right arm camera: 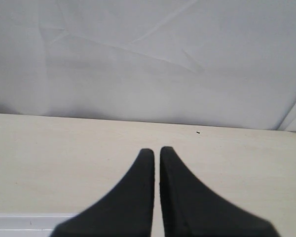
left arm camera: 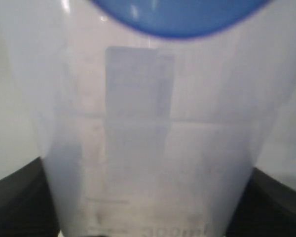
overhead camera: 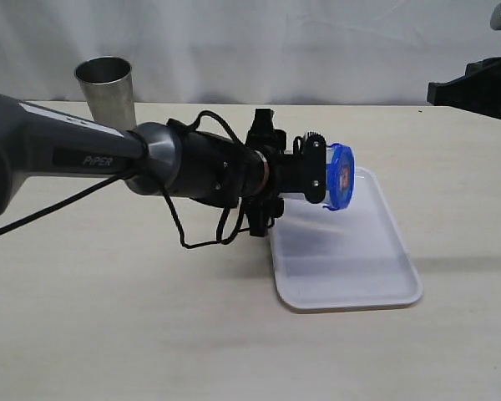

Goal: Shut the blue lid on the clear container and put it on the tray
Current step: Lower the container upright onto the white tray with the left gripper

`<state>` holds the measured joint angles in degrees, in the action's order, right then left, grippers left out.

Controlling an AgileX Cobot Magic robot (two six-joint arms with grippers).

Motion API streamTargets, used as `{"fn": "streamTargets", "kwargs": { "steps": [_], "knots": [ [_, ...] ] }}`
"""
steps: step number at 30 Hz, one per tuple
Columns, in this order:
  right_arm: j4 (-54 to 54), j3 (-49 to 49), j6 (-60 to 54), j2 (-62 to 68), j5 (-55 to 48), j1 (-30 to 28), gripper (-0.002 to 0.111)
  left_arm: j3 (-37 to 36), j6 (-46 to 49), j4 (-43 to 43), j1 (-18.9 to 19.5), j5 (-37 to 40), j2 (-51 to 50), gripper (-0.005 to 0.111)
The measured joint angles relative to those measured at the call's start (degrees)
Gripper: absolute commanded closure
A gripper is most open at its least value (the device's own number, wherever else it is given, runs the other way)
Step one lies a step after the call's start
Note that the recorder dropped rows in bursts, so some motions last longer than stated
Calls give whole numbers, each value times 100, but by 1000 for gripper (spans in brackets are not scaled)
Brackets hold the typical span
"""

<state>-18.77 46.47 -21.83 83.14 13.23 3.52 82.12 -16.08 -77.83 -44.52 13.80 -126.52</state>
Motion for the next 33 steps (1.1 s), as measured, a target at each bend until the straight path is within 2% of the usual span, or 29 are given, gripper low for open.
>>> {"fn": "streamTargets", "kwargs": {
  "steps": [10, 18, 26, 33],
  "knots": [
    [0, 0, 0, 0, 0, 0, 104, 0, -630, 1052, 517, -2905, 0, 107],
    [0, 0, 21, 0, -11, 0, 104, 9, -1787, 1233, 758, -5210, -144, 107],
    [0, 0, 32, 0, -44, 0, 104, 9, -1949, 1388, 850, -6670, -803, 107],
    [0, 0, 32, 0, -55, 0, 104, 9, -1959, 1422, 860, -7045, -1264, 107]
  ]
}}
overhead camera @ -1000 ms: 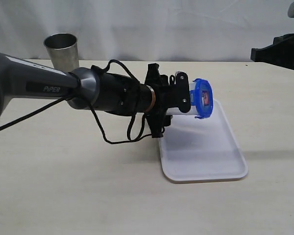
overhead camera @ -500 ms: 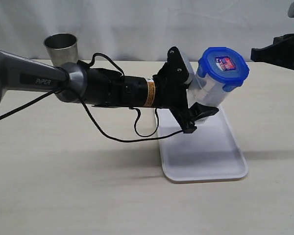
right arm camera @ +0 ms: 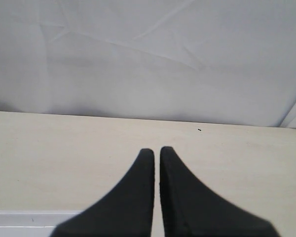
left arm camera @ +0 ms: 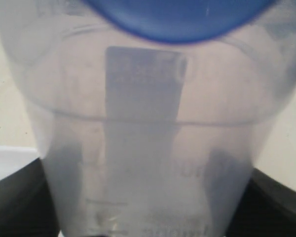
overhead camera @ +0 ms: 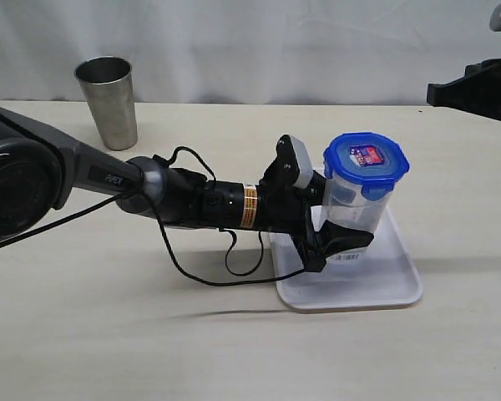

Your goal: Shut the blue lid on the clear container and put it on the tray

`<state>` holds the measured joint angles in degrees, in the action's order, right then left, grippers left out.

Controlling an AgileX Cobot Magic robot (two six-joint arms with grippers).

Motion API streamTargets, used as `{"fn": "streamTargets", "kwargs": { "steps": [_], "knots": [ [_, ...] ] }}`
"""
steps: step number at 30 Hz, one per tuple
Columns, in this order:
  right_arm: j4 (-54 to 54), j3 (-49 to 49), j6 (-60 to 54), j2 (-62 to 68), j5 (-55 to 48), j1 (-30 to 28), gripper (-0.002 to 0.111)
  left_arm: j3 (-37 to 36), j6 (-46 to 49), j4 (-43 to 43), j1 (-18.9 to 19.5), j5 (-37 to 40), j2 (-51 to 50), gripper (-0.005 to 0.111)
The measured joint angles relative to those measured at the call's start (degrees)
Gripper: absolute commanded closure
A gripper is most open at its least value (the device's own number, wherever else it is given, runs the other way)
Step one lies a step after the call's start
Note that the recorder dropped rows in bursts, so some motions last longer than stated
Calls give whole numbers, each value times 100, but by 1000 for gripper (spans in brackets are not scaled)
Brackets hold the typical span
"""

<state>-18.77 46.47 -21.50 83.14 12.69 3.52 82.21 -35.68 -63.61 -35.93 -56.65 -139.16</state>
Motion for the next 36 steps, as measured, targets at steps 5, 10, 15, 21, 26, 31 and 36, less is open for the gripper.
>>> {"fn": "streamTargets", "kwargs": {
  "steps": [5, 10, 15, 21, 26, 31, 36],
  "knots": [
    [0, 0, 0, 0, 0, 0, 104, 0, -7, 32, 0, -54, -120, 107],
    [0, 0, 0, 0, 0, 0, 104, 0, -7, 56, 0, -117, -145, 107],
    [0, 0, 0, 0, 0, 0, 104, 0, -7, 101, 0, -132, -145, 103],
    [0, 0, 10, 0, -11, 0, 104, 0, -7, 138, 0, -51, -145, 53],
    [0, 0, 10, 0, -11, 0, 104, 0, -7, 186, 0, 161, -145, 26],
    [0, 0, 10, 0, -11, 0, 104, 12, -12, 200, 0, 161, -145, 25],
    [0, 0, 10, 0, -11, 0, 104, 12, -22, 200, 0, 343, -145, 26]
  ]
}}
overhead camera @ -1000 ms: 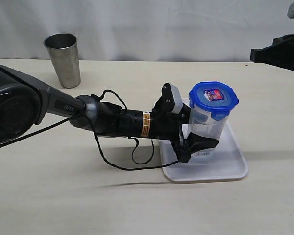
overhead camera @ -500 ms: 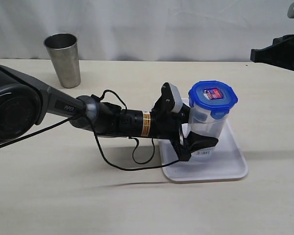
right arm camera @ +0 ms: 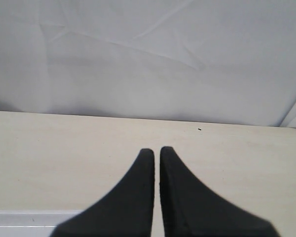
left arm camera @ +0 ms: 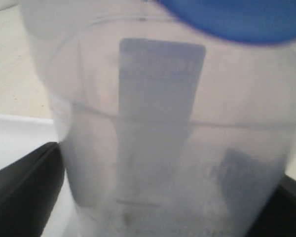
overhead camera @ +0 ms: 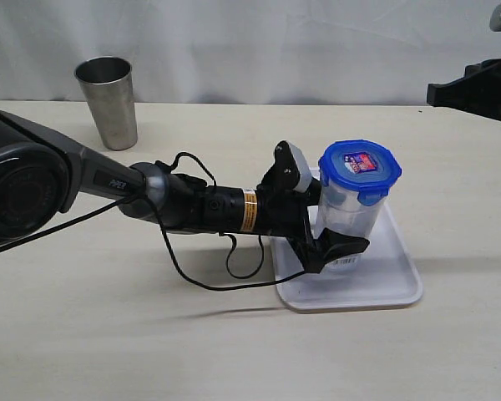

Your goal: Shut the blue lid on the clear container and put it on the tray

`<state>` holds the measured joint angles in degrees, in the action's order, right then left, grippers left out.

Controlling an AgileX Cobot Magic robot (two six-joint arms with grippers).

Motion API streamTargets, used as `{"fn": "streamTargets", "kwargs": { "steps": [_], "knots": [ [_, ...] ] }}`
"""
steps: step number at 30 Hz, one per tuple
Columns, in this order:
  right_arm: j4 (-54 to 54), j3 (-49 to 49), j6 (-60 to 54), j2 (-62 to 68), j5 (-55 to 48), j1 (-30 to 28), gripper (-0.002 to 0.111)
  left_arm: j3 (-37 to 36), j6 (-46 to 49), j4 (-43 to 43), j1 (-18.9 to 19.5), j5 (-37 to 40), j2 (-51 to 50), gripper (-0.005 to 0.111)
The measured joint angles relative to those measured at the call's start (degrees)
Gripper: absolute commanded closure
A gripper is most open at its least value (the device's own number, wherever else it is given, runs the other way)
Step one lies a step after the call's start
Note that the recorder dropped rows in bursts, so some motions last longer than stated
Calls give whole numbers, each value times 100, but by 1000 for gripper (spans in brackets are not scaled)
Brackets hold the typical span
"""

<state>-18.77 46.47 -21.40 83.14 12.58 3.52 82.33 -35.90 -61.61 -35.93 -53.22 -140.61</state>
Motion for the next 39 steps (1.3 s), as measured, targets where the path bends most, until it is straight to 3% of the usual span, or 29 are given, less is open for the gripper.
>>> {"fn": "streamTargets", "kwargs": {
  "steps": [19, 23, 31, 39],
  "knots": [
    [0, 0, 0, 0, -23, 0, 104, 0, 0, -797, 258, -56, 0, 26],
    [0, 0, 0, 0, -34, 0, 104, 0, 0, -876, 459, -155, 0, 26],
    [0, 0, 0, 0, -41, 0, 104, 8, -451, -1829, 942, -595, 0, 26],
    [0, 0, 0, 0, -41, 0, 104, 8, -651, -2229, 1408, -693, 171, 70]
  ]
}}
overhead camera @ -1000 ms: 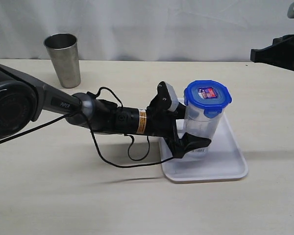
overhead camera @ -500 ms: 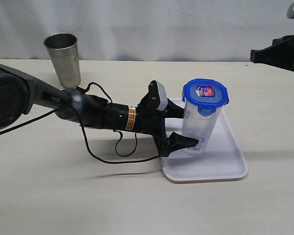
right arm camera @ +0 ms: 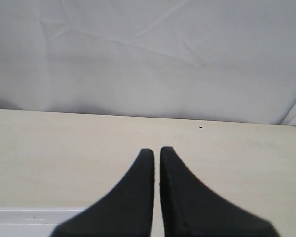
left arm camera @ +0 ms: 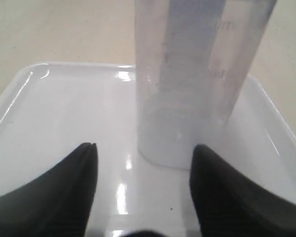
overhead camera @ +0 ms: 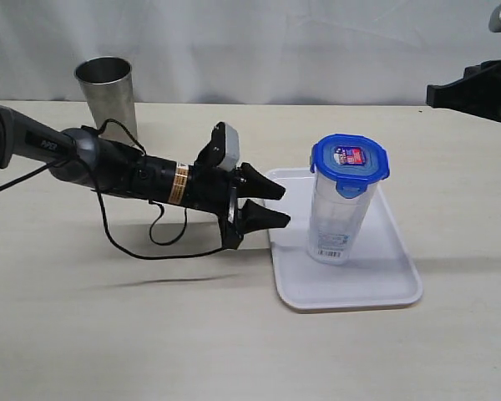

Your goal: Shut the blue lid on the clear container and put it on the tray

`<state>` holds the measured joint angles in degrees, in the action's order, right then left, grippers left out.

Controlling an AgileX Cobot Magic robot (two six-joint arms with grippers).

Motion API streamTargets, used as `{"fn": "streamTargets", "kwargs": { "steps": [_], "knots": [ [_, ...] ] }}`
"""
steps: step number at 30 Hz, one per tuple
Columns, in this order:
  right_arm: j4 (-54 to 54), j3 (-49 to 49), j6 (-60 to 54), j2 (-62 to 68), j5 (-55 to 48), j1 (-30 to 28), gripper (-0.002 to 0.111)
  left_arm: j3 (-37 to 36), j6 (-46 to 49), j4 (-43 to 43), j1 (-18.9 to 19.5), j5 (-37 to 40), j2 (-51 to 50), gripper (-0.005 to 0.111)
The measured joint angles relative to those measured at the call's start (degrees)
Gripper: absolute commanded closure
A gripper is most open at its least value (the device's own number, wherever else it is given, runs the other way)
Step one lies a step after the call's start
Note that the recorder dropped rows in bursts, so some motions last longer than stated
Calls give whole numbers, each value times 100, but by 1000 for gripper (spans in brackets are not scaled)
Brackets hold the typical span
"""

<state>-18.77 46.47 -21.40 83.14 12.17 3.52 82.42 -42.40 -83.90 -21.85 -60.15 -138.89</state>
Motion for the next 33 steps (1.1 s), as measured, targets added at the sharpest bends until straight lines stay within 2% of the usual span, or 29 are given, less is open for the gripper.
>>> {"fn": "streamTargets", "kwargs": {
  "steps": [5, 9, 13, 18, 20, 33],
  "knots": [
    [0, 0, 0, 0, -5, 0, 104, 0, -527, -577, 158, 0, 284, 106],
    [0, 0, 0, 0, -15, 0, 104, 0, -833, -948, 195, 16, 590, 107],
    [0, 0, 0, 0, -29, 0, 104, -24, -1600, -1209, 195, 528, 987, 107],
    [0, 0, 0, -210, -238, 0, 104, -282, -3239, -1566, 195, 2086, 1701, 107],
    [0, 0, 0, -404, -371, 0, 104, -460, -3560, -1595, 225, 2470, 2005, 107],
    [0, -282, 0, -1955, -856, 0, 104, -1829, -3843, -1606, 255, 3460, 4464, 107]
  ]
}}
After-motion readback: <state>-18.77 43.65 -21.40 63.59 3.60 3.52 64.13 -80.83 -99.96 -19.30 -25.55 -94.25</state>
